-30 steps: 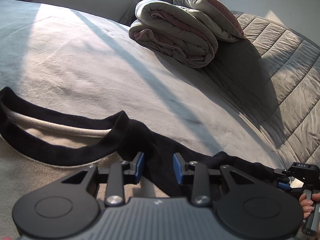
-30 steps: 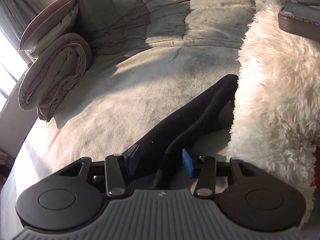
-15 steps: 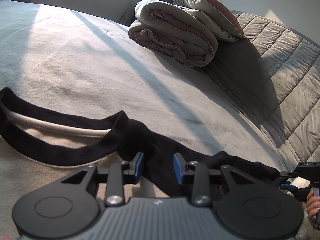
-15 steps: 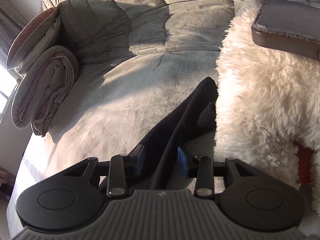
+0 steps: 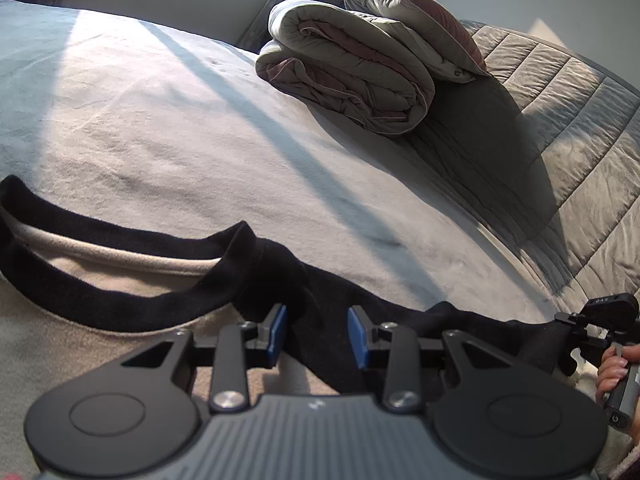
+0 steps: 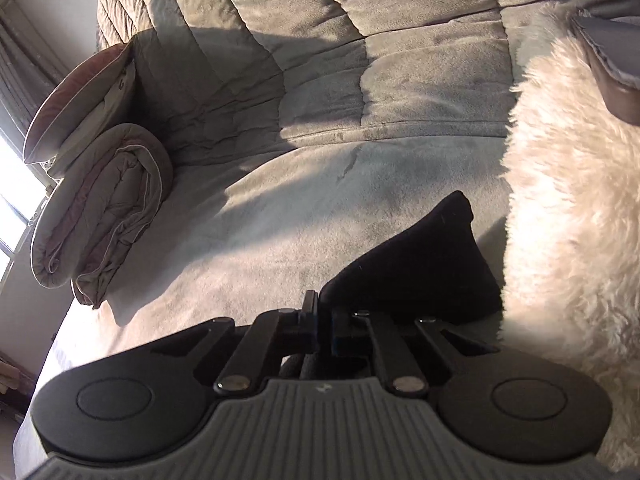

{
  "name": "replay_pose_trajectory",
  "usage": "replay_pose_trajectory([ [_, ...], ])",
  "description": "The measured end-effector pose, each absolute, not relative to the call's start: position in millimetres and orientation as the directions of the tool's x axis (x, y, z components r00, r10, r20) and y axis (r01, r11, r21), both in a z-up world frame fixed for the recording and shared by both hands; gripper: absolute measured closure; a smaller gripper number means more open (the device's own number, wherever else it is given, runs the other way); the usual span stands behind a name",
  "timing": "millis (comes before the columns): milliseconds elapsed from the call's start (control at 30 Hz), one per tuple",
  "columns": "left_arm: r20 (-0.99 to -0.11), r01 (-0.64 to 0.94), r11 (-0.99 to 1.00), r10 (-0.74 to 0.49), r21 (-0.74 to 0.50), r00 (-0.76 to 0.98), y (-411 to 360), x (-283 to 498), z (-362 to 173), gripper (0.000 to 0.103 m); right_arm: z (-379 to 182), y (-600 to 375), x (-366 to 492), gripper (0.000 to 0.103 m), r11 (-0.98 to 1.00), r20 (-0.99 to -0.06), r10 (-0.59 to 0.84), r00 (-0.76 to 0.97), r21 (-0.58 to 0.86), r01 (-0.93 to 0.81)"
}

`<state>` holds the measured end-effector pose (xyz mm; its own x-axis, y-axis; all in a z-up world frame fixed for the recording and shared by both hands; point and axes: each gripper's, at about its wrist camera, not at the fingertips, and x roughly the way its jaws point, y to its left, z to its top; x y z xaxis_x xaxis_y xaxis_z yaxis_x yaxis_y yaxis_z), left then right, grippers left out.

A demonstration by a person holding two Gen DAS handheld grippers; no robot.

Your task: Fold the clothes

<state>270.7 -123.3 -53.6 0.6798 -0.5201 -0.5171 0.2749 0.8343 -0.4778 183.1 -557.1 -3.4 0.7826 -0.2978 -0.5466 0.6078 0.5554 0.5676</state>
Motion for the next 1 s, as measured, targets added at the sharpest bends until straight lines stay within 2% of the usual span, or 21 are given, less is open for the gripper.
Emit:
replay_pose_trajectory([
  [133, -0.517, 0.276, 0.836, -0.518, -0.474, 0.681, -123.5, 270.5, -53.7, 0.068, 22.9, -554.7, 186.1, 0.096, 0.605, -0.467, -0.284, 0.838, 0.590, 0.534],
  [200, -0.517, 0.276, 0.836, -0.519, -0.475, 0.681, -123.3, 270.6, -53.7, 0.068, 29.7, -553.9, 182.1, 0.096, 0.620, -0.471, -0.288, 0.834, 0.572, 0.537],
  [267, -0.517, 0.276, 0.836, -0.519, -0.475, 0.681, -123.3, 270.7, -53.6, 0.068, 28.8, -551.8, 181.7, 0.096, 0.644, -0.542, -0.326, 0.774, 0.472, 0.602],
  [400, -0.518, 0.275, 0.836, -0.519, -0.475, 0.681, -123.0, 270.7, -53.3, 0.068, -0.8, -544.8, 189.2, 0.096, 0.690, -0.737, -0.379, 0.560, 0.178, 0.702],
  [533, -0.517, 0.275, 0.835, -0.519, -0.476, 0.680, -122.8, 270.9, -53.4, 0.068, -19.9, -539.1, 181.8, 0.100, 0.731, -0.785, -0.363, 0.503, 0.095, 0.676],
  [600, -0.517, 0.275, 0.835, -0.519, -0.476, 0.681, -123.0, 270.9, -53.5, 0.068, -13.1, -538.9, 178.6, 0.085, 0.744, -0.797, -0.328, 0.507, 0.112, 0.658],
  [667, -0.518, 0.275, 0.836, -0.518, -0.475, 0.681, -123.4, 270.9, -53.5, 0.068, -0.1, -538.0, 173.3, 0.082, 0.760, -0.788, -0.299, 0.539, 0.145, 0.633],
  [767, -0.518, 0.276, 0.838, -0.516, -0.471, 0.682, -124.1, 270.4, -53.5, 0.067, 27.6, -536.6, 168.7, 0.068, 0.789, -0.738, -0.315, 0.597, 0.147, 0.597],
  [833, -0.519, 0.278, 0.840, -0.514, -0.466, 0.683, -125.0, 269.9, -53.5, 0.067, 40.3, -541.3, 173.2, 0.065, 0.805, -0.714, -0.352, 0.605, 0.099, 0.585],
  [1000, -0.519, 0.282, 0.843, -0.511, -0.458, 0.685, -125.8, 269.7, -53.6, 0.066, 39.9, -569.3, 202.2, 0.055, 0.828, -0.739, -0.390, 0.549, -0.021, 0.560],
])
